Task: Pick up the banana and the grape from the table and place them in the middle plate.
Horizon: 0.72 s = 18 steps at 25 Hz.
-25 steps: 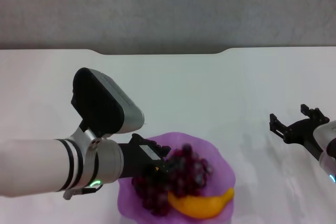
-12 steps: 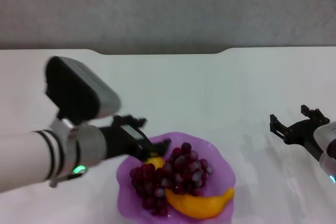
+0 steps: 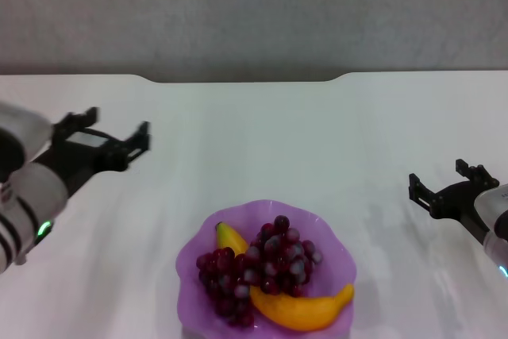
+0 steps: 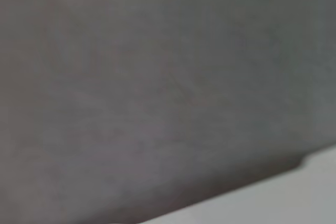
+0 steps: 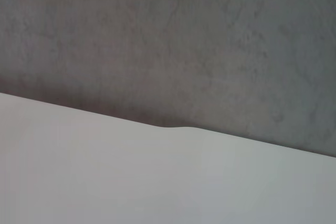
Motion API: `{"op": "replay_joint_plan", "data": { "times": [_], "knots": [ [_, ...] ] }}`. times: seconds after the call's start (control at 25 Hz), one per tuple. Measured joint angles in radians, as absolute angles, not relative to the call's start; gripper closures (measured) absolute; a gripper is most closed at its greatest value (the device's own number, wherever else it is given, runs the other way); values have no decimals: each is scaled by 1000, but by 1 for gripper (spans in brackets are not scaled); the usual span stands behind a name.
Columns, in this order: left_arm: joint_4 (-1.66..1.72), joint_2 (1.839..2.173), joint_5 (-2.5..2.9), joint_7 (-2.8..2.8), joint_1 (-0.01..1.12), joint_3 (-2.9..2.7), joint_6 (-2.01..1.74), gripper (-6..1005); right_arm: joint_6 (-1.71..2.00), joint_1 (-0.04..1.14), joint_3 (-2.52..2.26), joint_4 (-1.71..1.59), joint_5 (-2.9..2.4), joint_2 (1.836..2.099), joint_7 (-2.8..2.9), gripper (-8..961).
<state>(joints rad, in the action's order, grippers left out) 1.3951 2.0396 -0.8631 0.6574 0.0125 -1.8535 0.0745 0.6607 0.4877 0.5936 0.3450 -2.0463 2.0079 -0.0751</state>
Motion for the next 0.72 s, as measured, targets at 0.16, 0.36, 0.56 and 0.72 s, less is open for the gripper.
{"op": "replay_joint_plan", "data": {
  "times": [0.16,0.36,0.56,0.72],
  "knots": [
    [1258,2038,-954,646,21,-1882,-163,180,661,489,594,344,-2046,2008,-75,76],
    [1051,2034,-915,488,56,-1990,-505,181,661,489,594,340,-2046,2008,-75,76],
    [710,2037,-722,106,156,-2072,-841,181,665,491,594,336,-2046,2008,-72,76],
    [377,2043,-637,-172,280,-2117,-1061,181,666,501,593,339,-2046,2009,-73,76]
  ]
}}
